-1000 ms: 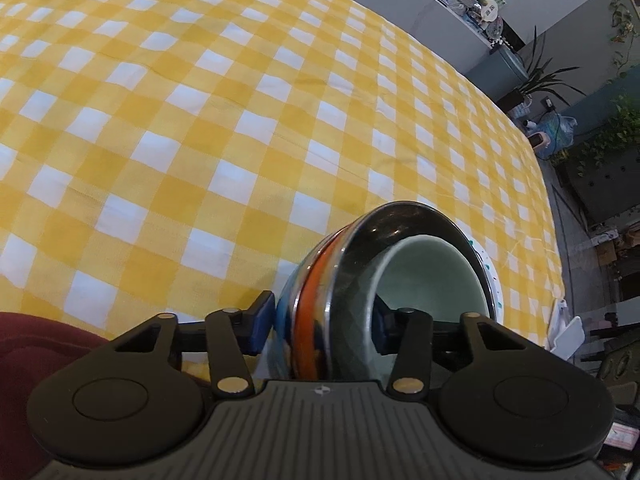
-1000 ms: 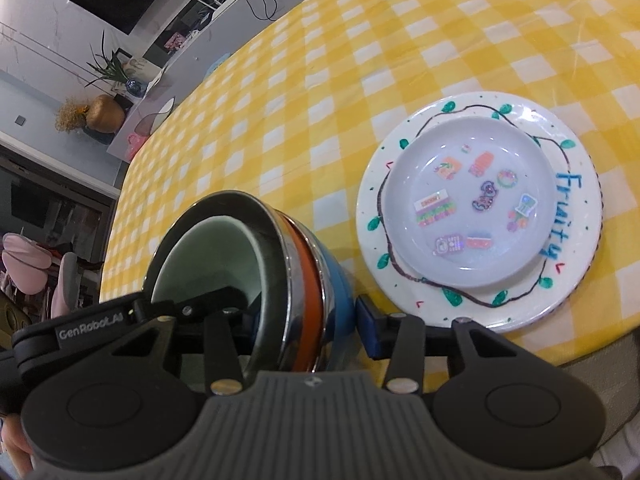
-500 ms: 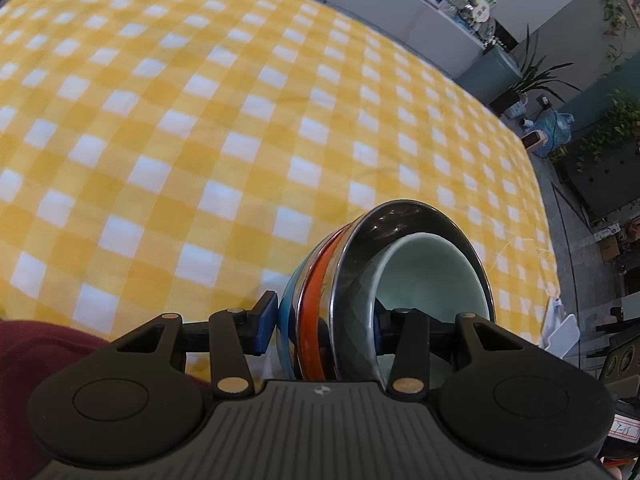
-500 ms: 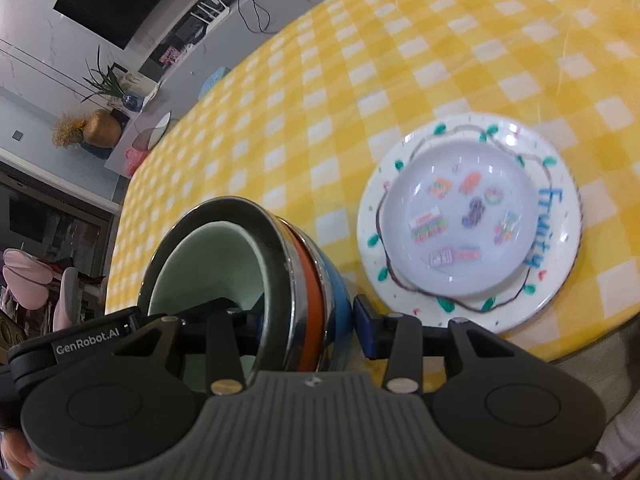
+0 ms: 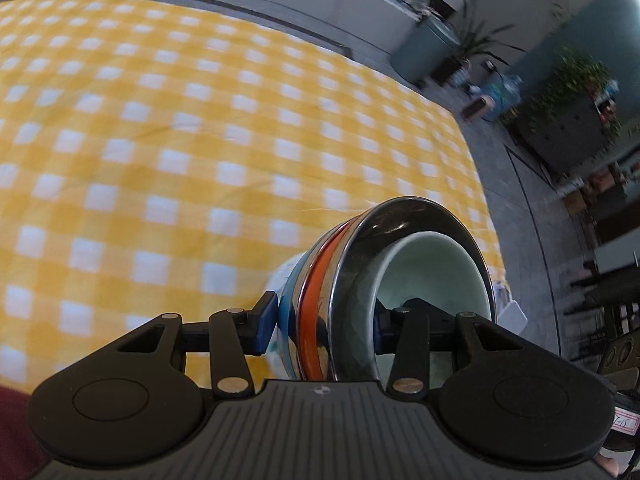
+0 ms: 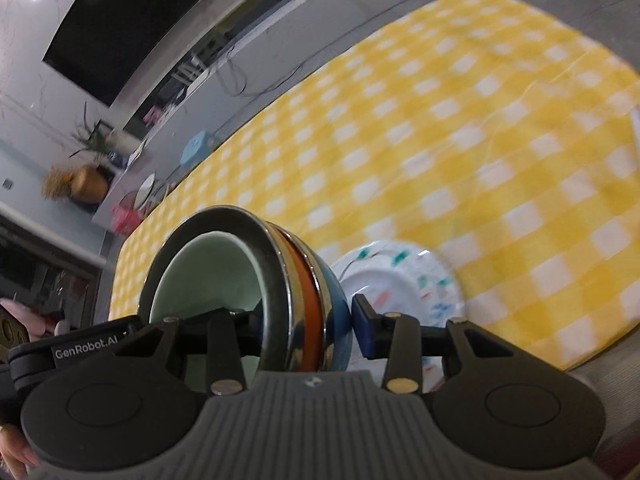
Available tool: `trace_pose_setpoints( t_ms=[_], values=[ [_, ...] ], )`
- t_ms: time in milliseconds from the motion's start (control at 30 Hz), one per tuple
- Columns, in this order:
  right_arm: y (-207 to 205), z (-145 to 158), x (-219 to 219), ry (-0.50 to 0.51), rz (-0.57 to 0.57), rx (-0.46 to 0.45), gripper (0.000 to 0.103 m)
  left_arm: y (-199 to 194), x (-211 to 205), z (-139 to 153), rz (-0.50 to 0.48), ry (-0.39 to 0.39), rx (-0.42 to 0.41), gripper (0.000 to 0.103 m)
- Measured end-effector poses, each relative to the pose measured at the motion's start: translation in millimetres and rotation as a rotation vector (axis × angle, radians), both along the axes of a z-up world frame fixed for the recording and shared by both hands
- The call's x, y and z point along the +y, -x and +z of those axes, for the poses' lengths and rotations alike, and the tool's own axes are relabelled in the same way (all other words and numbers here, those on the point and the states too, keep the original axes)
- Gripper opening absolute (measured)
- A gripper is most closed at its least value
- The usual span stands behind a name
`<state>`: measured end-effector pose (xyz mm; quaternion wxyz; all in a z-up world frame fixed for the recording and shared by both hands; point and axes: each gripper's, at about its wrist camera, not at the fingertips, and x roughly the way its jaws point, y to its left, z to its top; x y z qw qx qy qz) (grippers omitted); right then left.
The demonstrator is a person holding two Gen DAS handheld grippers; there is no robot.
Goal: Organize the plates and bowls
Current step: 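Lift the bowl stack with both grippers over the stacked plates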
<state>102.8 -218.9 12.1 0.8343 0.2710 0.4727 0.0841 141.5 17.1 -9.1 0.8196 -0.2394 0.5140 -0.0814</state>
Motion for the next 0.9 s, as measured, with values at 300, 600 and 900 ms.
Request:
trace_pose_setpoints(
  t_ms=[300, 600, 900],
  values=[
    [-0.7, -32.0, -15.1, 0.004, -0.028, 0.076, 0.039, -11.7, -18.7, -36.8, -0.031, -0.027, 0.061, 0.05],
    [-8.0, -48.9, -16.4, 0.023, -0.022, 0.09, 0.039, -11.8, -21.8, -48.3, -0.057, -0.044, 0.057, 0.051],
    [1.8, -46.4, -8.8, 0.084, 0.036, 0.024, 0.046, -3.4, -27.4, -43.1, -0.105, -0.085, -0.021, 0.052]
  ],
)
